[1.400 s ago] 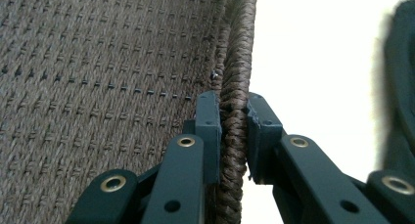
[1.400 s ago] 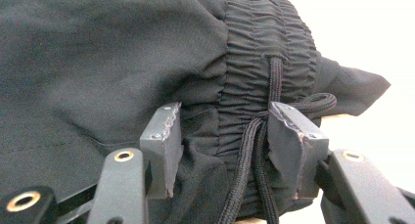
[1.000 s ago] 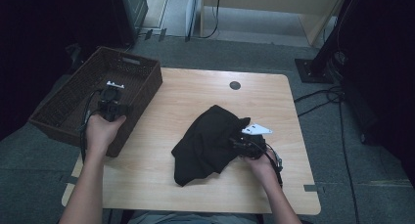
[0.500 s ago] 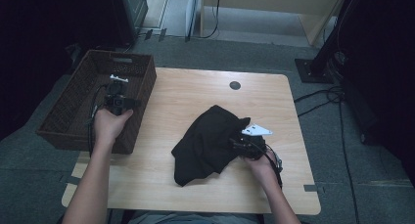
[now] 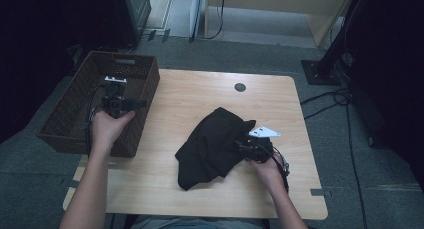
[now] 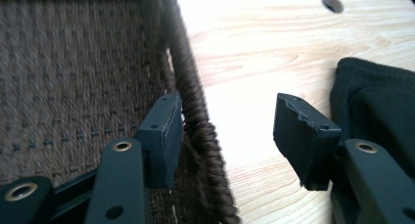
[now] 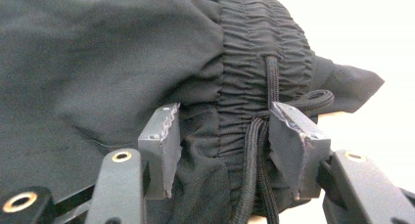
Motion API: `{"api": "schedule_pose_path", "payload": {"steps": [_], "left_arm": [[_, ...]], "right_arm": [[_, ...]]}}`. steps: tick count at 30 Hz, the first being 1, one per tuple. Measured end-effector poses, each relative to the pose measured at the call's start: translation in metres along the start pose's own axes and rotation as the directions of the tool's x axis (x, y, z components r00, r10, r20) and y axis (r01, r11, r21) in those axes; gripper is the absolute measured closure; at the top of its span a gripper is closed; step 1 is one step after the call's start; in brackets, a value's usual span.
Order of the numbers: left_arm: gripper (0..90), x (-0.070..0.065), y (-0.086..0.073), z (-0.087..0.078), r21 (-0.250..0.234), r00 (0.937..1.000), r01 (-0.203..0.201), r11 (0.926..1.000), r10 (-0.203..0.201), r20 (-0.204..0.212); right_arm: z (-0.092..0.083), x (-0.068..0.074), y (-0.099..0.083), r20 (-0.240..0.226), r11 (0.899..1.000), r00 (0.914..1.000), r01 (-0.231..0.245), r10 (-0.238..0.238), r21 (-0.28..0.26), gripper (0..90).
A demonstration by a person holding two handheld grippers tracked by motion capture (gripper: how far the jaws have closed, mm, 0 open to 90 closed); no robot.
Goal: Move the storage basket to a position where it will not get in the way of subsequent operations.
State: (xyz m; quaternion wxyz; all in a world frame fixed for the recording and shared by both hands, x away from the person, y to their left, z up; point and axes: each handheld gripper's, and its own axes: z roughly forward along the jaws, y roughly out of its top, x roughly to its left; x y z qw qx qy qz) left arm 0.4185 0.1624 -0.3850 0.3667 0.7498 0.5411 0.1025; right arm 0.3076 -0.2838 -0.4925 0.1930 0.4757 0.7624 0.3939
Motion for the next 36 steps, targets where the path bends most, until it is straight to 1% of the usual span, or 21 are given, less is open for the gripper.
{"api": "schedule_pose_path", "payload": {"steps": [3,6,8,9,12,15,16,17,18,19,20,21,22,24,25,26,28,29,30,33,36], "left_arm": [[43.8,-0.010,0.003,-0.009,-0.023,0.9993,-0.035,0.9991,0.035,0.008],[41.1,-0.026,0.005,-0.016,-0.074,0.9955,-0.088,0.9934,0.090,0.029],[39.5,-0.037,0.006,-0.016,-0.080,0.9922,-0.113,0.9904,0.116,0.044],[39.2,-0.043,0.005,-0.015,-0.075,0.9885,-0.136,0.9878,0.141,0.055],[39.2,-0.056,0.004,-0.010,-0.061,0.9806,-0.176,0.9825,0.180,0.077],[39.3,-0.069,0.000,-0.001,-0.047,0.9701,-0.203,0.9780,0.208,0.125],[39.2,-0.075,-0.001,0.003,-0.039,0.9654,-0.212,0.9766,0.215,0.147],[39.2,-0.078,-0.002,0.005,-0.038,0.9620,-0.218,0.9752,0.221,0.160],[39.3,-0.083,-0.003,0.008,-0.035,0.9568,-0.229,0.9728,0.232,0.176],[39.4,-0.087,-0.004,0.012,-0.031,0.9515,-0.241,0.9701,0.242,0.190],[39.3,-0.091,-0.005,0.016,-0.029,0.9463,-0.245,0.9690,0.246,0.210],[38.9,-0.097,-0.007,0.021,-0.022,0.9386,-0.259,0.9656,0.257,0.230],[38.3,-0.100,-0.007,0.024,-0.014,0.9352,-0.264,0.9644,0.260,0.241],[37.6,-0.109,-0.010,0.032,-0.002,0.9249,-0.280,0.9600,0.270,0.267],[37.0,-0.115,-0.011,0.036,0.003,0.9169,-0.290,0.9571,0.277,0.288],[37.0,-0.120,-0.012,0.040,0.009,0.9100,-0.303,0.9529,0.287,0.300],[35.9,-0.129,-0.014,0.045,0.020,0.9011,-0.328,0.9443,0.307,0.306],[35.5,-0.134,-0.016,0.049,0.024,0.8966,-0.337,0.9413,0.313,0.313],[35.2,-0.139,-0.017,0.053,0.033,0.8895,-0.351,0.9359,0.322,0.324],[34.6,-0.149,-0.021,0.061,0.048,0.8775,-0.369,0.9282,0.331,0.347],[33.5,-0.160,-0.027,0.071,0.067,0.8673,-0.378,0.9232,0.328,0.374]], "right_arm": [[-0.003,-0.002,0.002,-0.009,1.000,0.9996,-0.025,0.025,-0.006,46.0],[-0.007,-0.003,0.004,-0.011,0.999,0.9991,-0.041,0.041,-0.007,46.0],[-0.010,-0.003,0.005,-0.010,0.999,0.9989,-0.047,0.047,-0.008,45.9],[-0.011,-0.004,0.006,-0.008,0.999,0.9986,-0.052,0.052,-0.010,46.0],[-0.019,-0.005,0.008,-0.014,0.997,0.9973,-0.072,0.072,-0.011,45.9],[-0.028,-0.005,0.009,-0.017,0.996,0.9960,-0.088,0.088,-0.020,46.0],[-0.030,-0.006,0.009,-0.015,0.996,0.9962,-0.086,0.086,-0.024,45.9],[-0.034,-0.006,0.010,-0.014,0.995,0.9954,-0.095,0.095,-0.028,46.0],[-0.036,-0.007,0.010,-0.012,0.995,0.9957,-0.092,0.091,-0.032,46.0],[-0.038,-0.007,0.010,-0.013,0.994,0.9950,-0.099,0.099,-0.035,46.1],[-0.040,-0.008,0.009,-0.013,0.994,0.9949,-0.100,0.100,-0.035,46.1],[-0.042,-0.008,0.009,-0.015,0.994,0.9942,-0.107,0.107,-0.031,46.1],[-0.043,-0.008,0.008,-0.011,0.994,0.9943,-0.106,0.106,-0.030,46.2],[-0.046,-0.008,0.006,-0.003,0.994,0.9943,-0.107,0.107,-0.028,46.0],[-0.048,-0.009,0.005,-0.005,0.994,0.9943,-0.107,0.107,-0.029,46.0],[-0.050,-0.008,0.004,-0.003,0.994,0.9942,-0.108,0.108,-0.027,46.1],[-0.053,-0.007,0.003,0.003,0.994,0.9941,-0.108,0.108,-0.024,46.2],[-0.054,-0.007,0.002,0.004,0.994,0.9946,-0.104,0.104,-0.023,46.2],[-0.056,-0.006,0.000,0.008,0.994,0.9946,-0.104,0.104,-0.019,46.1],[-0.056,-0.007,-0.004,0.017,0.994,0.9943,-0.105,0.105,-0.002,45.8],[-0.052,-0.008,-0.010,0.017,0.993,0.9929,-0.118,0.117,0.014,45.0]]}}
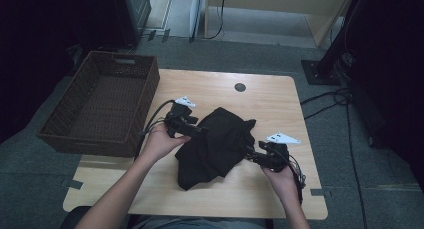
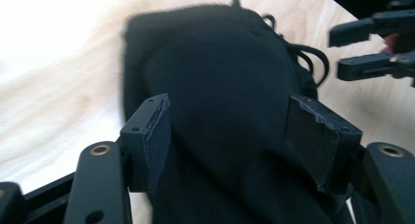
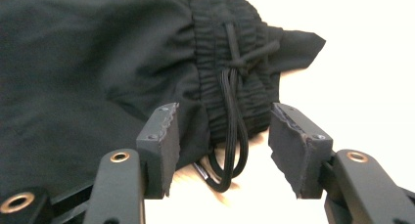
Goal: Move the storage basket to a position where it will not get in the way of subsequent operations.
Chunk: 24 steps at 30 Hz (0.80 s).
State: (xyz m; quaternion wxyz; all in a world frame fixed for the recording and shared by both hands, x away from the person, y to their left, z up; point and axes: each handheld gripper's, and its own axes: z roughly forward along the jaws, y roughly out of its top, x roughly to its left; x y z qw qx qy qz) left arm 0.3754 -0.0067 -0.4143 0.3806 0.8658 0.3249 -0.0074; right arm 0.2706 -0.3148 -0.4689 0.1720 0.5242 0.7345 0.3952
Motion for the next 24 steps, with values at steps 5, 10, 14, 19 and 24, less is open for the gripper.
{"api": "schedule_pose_path", "payload": {"steps": [5,10,14,19,24], "left_arm": [[30.6,-0.011,-0.003,0.019,0.051,0.9995,-0.027,0.9983,0.026,0.019],[30.4,-0.018,-0.014,0.043,0.112,0.9983,-0.056,0.9921,0.058,-0.009],[40.7,-0.012,-0.025,0.053,0.132,0.9924,-0.080,0.9881,0.091,-0.083],[58.2,0.004,-0.039,0.057,0.110,0.9992,-0.011,0.9939,0.015,-0.038],[71.1,0.012,-0.052,0.058,0.053,0.9997,0.026,0.9983,-0.026,0.003]], "right_arm": [[0.005,0.003,-0.004,-0.008,1.000,0.9999,-0.006,0.006,0.021,42.9],[0.019,0.007,-0.007,-0.024,0.999,0.9996,-0.013,0.015,0.047,38.8],[0.036,0.005,-0.007,-0.002,0.999,0.9999,-0.017,0.017,0.043,28.1],[0.053,0.004,-0.003,0.001,0.998,0.9991,-0.042,0.042,0.038,17.5],[0.068,0.008,-0.002,0.035,0.998,0.9991,-0.027,0.025,0.058,15.5]]}}
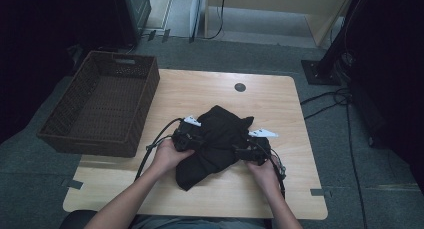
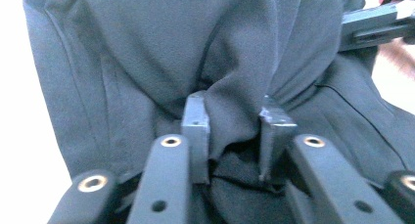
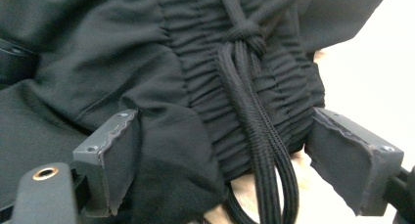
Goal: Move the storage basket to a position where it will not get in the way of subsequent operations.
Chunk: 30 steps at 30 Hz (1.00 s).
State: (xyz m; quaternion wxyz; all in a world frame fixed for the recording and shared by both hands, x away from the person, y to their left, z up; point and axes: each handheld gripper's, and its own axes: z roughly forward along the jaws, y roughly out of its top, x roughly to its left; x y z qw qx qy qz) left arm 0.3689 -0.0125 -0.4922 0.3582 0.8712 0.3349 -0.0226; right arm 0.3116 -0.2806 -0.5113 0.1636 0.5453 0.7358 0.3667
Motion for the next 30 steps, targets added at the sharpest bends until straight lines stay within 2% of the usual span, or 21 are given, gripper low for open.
{"api": "schedule_pose_path", "payload": {"steps": [2,6,9,13,14,19,21,23,25,28,30], "left_arm": [[73.5,0.000,-0.004,-0.001,-0.013,1.0000,0.002,0.9999,-0.002,-0.001],[76.4,0.003,-0.007,-0.009,-0.007,0.9993,0.034,0.9994,-0.034,0.014],[77.3,0.004,-0.009,-0.016,-0.016,0.9972,0.067,0.9976,-0.067,0.032],[81.3,0.000,-0.010,-0.024,-0.031,0.9989,0.047,0.9984,-0.046,0.013],[82.7,-0.002,-0.010,-0.028,-0.040,0.9986,0.052,0.9978,-0.051,0.012],[85.0,-0.005,-0.006,-0.042,-0.052,0.9975,0.063,0.9967,-0.061,0.037],[85.4,-0.007,-0.002,-0.050,-0.081,0.9957,0.074,0.9939,-0.069,0.062],[85.4,-0.010,0.002,-0.057,-0.103,0.9954,0.074,0.9919,-0.067,0.068],[85.5,-0.013,0.007,-0.065,-0.125,0.9963,0.059,0.9904,-0.051,0.069],[87.6,-0.016,0.019,-0.079,-0.164,0.9938,0.070,0.9840,-0.055,0.097],[87.8,-0.018,0.028,-0.090,-0.194,0.9955,0.050,0.9797,-0.034,0.089]], "right_arm": [[0.006,0.000,-0.001,-0.004,1.000,1.0000,-0.007,0.007,0.001,18.7],[0.011,0.001,0.002,-0.024,1.000,0.9995,0.020,-0.020,-0.022,34.7],[0.012,0.004,0.009,-0.049,0.999,0.9980,0.041,-0.041,0.002,43.0],[0.012,0.010,0.016,-0.068,0.998,0.9960,0.060,-0.058,0.023,50.6],[0.011,0.011,0.019,-0.073,0.998,0.9957,0.059,-0.056,0.034,51.7],[-0.005,0.010,0.035,-0.125,0.999,0.9912,0.045,-0.043,0.013,60.5],[-0.015,0.010,0.044,-0.127,0.998,0.9896,0.068,-0.068,-0.001,64.8],[-0.025,0.011,0.055,-0.125,0.996,0.9880,0.090,-0.090,-0.008,67.4],[-0.035,0.011,0.068,-0.127,0.994,0.9859,0.108,-0.109,-0.015,68.6],[-0.051,0.012,0.091,-0.122,0.990,0.9828,0.137,-0.139,-0.022,69.1],[-0.061,0.014,0.108,-0.109,0.986,0.9799,0.165,-0.167,-0.028,70.1]]}}
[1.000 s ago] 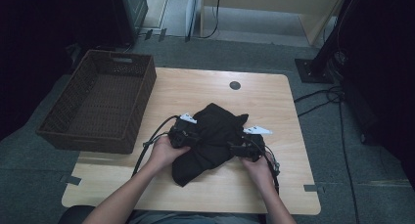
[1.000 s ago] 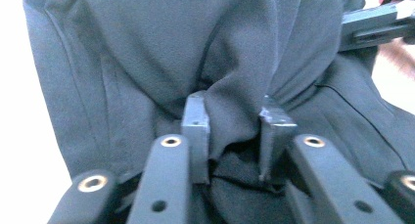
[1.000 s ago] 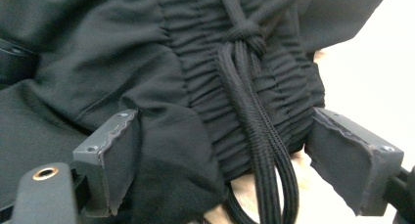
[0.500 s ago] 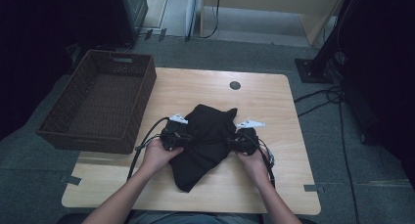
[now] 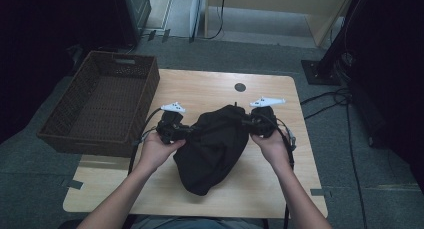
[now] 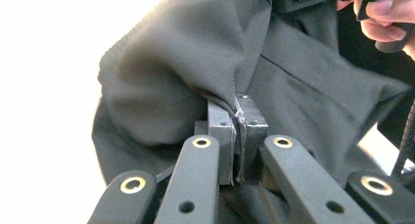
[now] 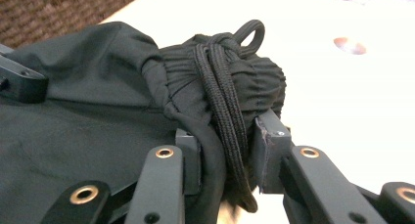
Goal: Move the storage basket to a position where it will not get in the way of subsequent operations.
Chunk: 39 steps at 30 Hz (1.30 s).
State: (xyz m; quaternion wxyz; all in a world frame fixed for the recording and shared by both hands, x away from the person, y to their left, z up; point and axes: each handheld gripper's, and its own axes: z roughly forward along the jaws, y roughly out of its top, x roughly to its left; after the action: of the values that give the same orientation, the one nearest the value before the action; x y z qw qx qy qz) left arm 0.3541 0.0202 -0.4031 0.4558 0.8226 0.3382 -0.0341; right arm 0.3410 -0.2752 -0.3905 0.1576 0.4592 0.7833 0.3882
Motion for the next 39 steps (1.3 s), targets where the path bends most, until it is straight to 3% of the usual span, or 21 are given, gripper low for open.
{"api": "schedule_pose_path", "payload": {"steps": [3,5,8,9,11,13,15,17,19,22,27,31,36,39], "left_arm": [[88.1,-0.003,0.016,-0.010,-0.030,0.9997,-0.020,0.9994,0.019,-0.016],[88.2,-0.003,0.025,-0.014,-0.037,0.9978,-0.035,0.9987,0.033,-0.057],[88.2,0.004,0.036,-0.013,-0.055,0.9927,-0.032,0.9980,0.025,-0.118],[88.1,0.009,0.038,-0.010,-0.048,0.9906,-0.031,0.9984,0.025,-0.134],[85.7,0.023,0.040,0.000,-0.039,0.9852,0.008,0.9992,-0.014,-0.171],[80.1,0.039,0.037,0.011,-0.004,0.9792,0.073,0.9973,-0.073,-0.189],[74.9,0.050,0.030,0.018,0.028,0.9767,0.111,0.9935,-0.103,-0.188],[67.5,0.053,0.022,0.020,0.045,0.9787,0.129,0.9906,-0.120,-0.167],[61.7,0.051,0.016,0.021,0.070,0.9788,0.106,0.9919,-0.091,-0.184],[54.0,0.045,0.011,0.020,0.069,0.9813,0.079,0.9945,-0.065,-0.181],[46.4,0.035,-0.002,0.019,0.064,0.9864,0.074,0.9952,-0.064,-0.151],[46.3,0.026,-0.014,0.020,0.080,0.9869,0.070,0.9944,-0.057,-0.151],[40.8,0.014,-0.031,0.021,0.093,0.9902,0.078,0.9926,-0.066,-0.123],[37.8,0.010,-0.043,0.029,0.124,0.9914,0.058,0.9906,-0.043,-0.124]], "right_arm": [[-0.015,0.001,0.026,0.002,0.999,0.9995,0.033,-0.033,-0.031,74.7],[-0.020,0.004,0.040,0.004,0.998,0.9990,0.045,-0.045,-0.043,75.0],[-0.014,0.008,0.060,0.078,0.990,0.9879,0.137,-0.134,-0.039,72.4],[-0.010,0.007,0.064,0.091,0.988,0.9854,0.147,-0.143,-0.038,69.1],[0.008,0.000,0.069,0.144,0.981,0.9739,0.185,-0.176,-0.055,54.1],[0.026,-0.007,0.068,0.178,0.985,0.9702,0.172,-0.164,-0.029,45.6],[0.040,-0.014,0.063,0.203,0.992,0.9710,0.125,-0.127,0.020,40.8],[0.042,-0.019,0.054,0.188,0.997,0.9794,0.075,-0.073,0.000,37.1],[0.040,-0.025,0.046,0.139,1.000,0.9904,0.001,0.001,-0.020,33.1],[0.034,-0.028,0.036,0.102,0.998,0.9932,-0.055,0.056,-0.010,32.3],[0.031,-0.020,0.007,0.059,0.997,0.9953,-0.077,0.076,0.016,33.3],[0.031,-0.006,-0.023,0.026,0.996,0.9964,-0.082,0.081,0.040,35.7],[0.026,0.015,-0.053,-0.003,0.994,0.9959,-0.090,0.090,0.056,32.1],[0.029,0.026,-0.065,-0.013,0.993,0.9959,-0.088,0.089,0.073,30.0]]}}
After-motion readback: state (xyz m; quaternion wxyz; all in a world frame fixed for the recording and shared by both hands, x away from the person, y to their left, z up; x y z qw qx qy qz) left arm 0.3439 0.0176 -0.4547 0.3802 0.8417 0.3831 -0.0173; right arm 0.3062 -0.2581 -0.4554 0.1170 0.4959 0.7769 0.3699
